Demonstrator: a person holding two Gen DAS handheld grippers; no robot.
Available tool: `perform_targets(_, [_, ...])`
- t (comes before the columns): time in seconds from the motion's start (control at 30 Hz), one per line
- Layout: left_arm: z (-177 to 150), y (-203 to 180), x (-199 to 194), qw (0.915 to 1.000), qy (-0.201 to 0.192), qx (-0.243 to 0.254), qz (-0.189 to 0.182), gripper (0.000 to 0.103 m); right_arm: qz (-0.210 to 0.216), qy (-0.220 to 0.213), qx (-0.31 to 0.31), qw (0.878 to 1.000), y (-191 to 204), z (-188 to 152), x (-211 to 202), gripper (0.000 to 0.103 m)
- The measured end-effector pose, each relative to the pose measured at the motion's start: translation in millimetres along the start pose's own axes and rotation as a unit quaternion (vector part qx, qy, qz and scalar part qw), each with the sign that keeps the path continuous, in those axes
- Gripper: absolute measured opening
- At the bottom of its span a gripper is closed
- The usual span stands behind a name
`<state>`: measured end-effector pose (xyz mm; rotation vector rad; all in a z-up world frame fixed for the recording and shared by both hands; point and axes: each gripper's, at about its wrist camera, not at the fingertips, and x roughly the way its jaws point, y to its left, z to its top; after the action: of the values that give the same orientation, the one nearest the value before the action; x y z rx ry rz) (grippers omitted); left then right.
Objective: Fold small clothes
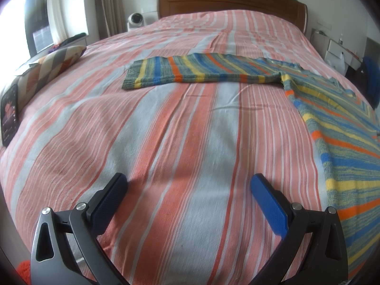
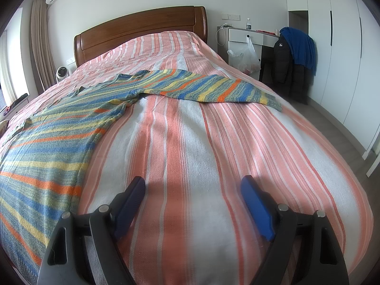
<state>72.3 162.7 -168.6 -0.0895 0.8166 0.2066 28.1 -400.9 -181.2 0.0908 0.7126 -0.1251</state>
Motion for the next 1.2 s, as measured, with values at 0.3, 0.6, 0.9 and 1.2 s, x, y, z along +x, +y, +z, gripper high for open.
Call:
perform_targets(0.3, [0,0,0,1.0000,0.000,0.000,0.000,0.103,0.000,0.000,0.000,1.000,1,0,-1,0.082])
perform_targets(0.6, [2,1,-2,1.0000,0.000,-0.003,-0.009,0.103,0.002,0.045,-0.005,0.999,4,12,-15,0.087])
perform_targets(0.9, [10,5,-34,0.9991,0.003,-0.019,-0.038,0.102,0.023,0.059,0.001,0.998,1,15,-43,0.087])
perform_targets(1.2, [-7,20,-60,0.9963,-0.003,-0.064,-0.058,0.102,0.082,0.044,0.129,0.987,-57,71,-42,0.087])
